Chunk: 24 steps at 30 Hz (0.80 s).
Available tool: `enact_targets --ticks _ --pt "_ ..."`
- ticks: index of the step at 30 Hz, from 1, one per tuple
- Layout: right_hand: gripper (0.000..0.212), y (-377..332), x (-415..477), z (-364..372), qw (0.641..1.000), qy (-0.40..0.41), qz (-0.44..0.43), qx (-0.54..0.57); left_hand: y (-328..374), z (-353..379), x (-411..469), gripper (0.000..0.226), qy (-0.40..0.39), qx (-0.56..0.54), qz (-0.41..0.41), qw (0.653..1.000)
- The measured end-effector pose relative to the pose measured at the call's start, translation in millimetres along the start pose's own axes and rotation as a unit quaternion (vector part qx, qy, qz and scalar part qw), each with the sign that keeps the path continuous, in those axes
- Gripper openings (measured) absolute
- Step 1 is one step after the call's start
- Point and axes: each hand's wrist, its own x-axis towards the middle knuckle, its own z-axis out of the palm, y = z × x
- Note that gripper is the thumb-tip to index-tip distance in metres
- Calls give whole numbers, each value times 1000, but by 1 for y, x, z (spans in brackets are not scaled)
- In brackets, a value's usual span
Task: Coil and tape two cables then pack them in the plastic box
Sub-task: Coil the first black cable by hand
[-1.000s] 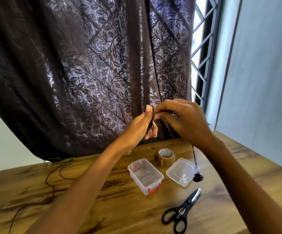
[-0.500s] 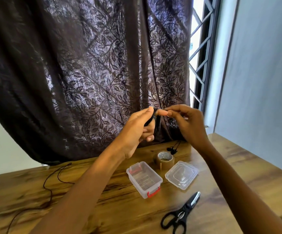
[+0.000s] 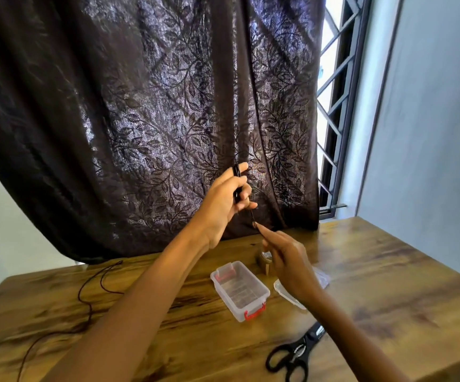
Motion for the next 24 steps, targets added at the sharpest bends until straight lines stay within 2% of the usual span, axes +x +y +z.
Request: enact_targets --ticks 2,4,6,8,10,15,16,18,22,24 --pt "67 -2 -4 1 991 -61 -34 -115 -4 -2 1 33 17 -6 1 1000" --pt "86 -12 -4 -2 967 -70 -60 -239 -6 -5 1 21 24 -17 1 1000" --pt "83 -25 -1 -10 942 -32 -123 -310 -8 -8 2 19 30 -30 -5 999" --pt "61 -38 6 -20 918 -13 -212 -336 -9 -11 2 23 28 -44 -9 999" --pt "34 -52 15 -31 897 -18 -276 -344 -12 -14 1 28 14 -34 -8 999" --pt "23 -76 37 -46 886 -57 -315 -335 -21 -13 2 60 -46 1 -43 998" --pt "27 -79 41 -48 888 -67 -314 -329 -23 -15 -1 63 -66 18 -44 997" --pt "34 -83 51 -53 901 -86 -293 -308 -20 -12 -4 61 -93 53 -59 992" --pt "10 -83 80 -68 923 -92 -282 -245 -17 -4 -13 65 -137 113 -41 983" --pt "13 -79 91 -73 951 -102 -239 -170 -16 -1 -13 63 -136 93 -54 985"
